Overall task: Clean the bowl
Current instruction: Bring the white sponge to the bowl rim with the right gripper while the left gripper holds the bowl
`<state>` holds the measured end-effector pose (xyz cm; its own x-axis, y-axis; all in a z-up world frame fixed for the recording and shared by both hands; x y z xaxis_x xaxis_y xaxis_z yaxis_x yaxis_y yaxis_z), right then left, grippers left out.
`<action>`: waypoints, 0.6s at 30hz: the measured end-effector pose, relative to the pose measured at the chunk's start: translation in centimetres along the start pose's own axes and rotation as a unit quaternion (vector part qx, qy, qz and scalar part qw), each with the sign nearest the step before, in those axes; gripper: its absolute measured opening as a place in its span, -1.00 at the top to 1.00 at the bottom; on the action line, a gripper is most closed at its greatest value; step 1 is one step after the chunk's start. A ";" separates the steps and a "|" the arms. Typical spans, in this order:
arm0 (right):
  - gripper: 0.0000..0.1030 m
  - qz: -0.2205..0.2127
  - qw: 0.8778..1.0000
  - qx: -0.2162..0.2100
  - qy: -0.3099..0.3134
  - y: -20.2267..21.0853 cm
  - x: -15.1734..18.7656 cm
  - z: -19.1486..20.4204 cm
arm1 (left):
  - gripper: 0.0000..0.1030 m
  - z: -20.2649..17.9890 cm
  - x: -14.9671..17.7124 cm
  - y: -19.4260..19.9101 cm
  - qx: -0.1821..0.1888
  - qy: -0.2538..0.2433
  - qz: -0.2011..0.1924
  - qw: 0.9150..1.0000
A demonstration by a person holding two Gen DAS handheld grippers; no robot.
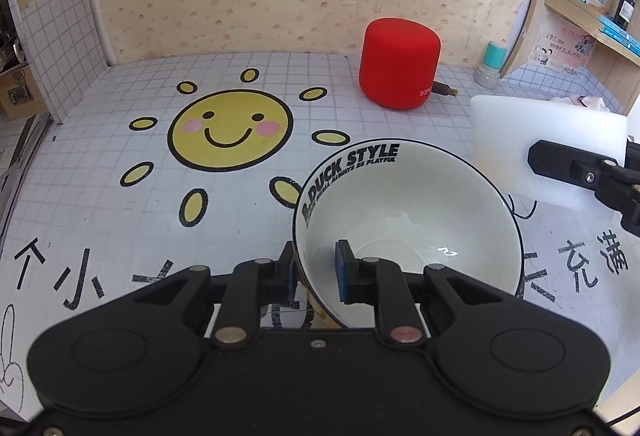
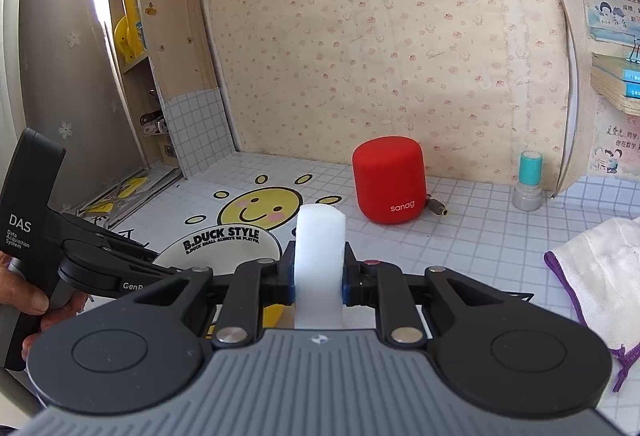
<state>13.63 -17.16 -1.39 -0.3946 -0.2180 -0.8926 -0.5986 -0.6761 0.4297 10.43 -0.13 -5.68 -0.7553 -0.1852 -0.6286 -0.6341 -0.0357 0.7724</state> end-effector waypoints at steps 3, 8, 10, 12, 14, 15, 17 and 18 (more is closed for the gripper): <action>0.59 0.001 1.000 -0.012 -0.001 -0.5 -0.2 -0.3 | 0.61 0.0 -0.4 -0.3 0.008 -0.003 0.002 1.000; 0.59 0.049 0.998 -0.024 -0.029 -1.9 0.1 -2.2 | 0.61 0.1 -1.6 -1.0 0.023 -0.005 0.033 0.999; 0.59 0.079 0.996 -0.020 -0.041 -2.3 0.2 -2.8 | 0.61 0.0 -2.0 -1.3 0.022 -0.007 0.049 0.999; 0.59 0.106 0.992 -0.026 -0.056 -2.5 0.2 -3.2 | 0.61 0.0 -2.3 -1.4 0.018 -0.003 0.066 0.998; 0.59 0.123 0.990 -0.022 -0.059 -2.5 0.0 -3.3 | 0.61 0.0 -2.4 -1.6 0.017 -0.001 0.082 0.997; 0.59 0.131 0.990 -0.022 -0.057 -2.4 -0.3 -3.2 | 0.62 0.0 -2.5 -1.7 0.017 0.002 0.086 0.996; 0.59 0.132 0.989 -0.025 -0.055 -2.3 -0.7 -3.0 | 0.61 0.0 -2.4 -1.7 0.012 0.006 0.088 0.996; 0.59 0.130 0.990 -0.028 -0.051 -2.3 -0.9 -2.8 | 0.61 -0.1 -2.4 -1.8 0.010 0.005 0.085 0.996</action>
<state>17.27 -17.39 -1.98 -0.6012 -0.3193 -0.7326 -0.4287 -0.6448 0.6328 13.35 0.32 -5.53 -0.8503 -0.1973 -0.4879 -0.5004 0.0158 0.8657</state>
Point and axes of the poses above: each gripper's, at about its wrist camera, not at the fingertips, and y roughly against the way its jaws point, z to its left, x to its underside, the point moved 7 cm from there along -y, roughly the way its jaws point, and after that the axes turned 4 degrees about y, right-handed, at the moved point
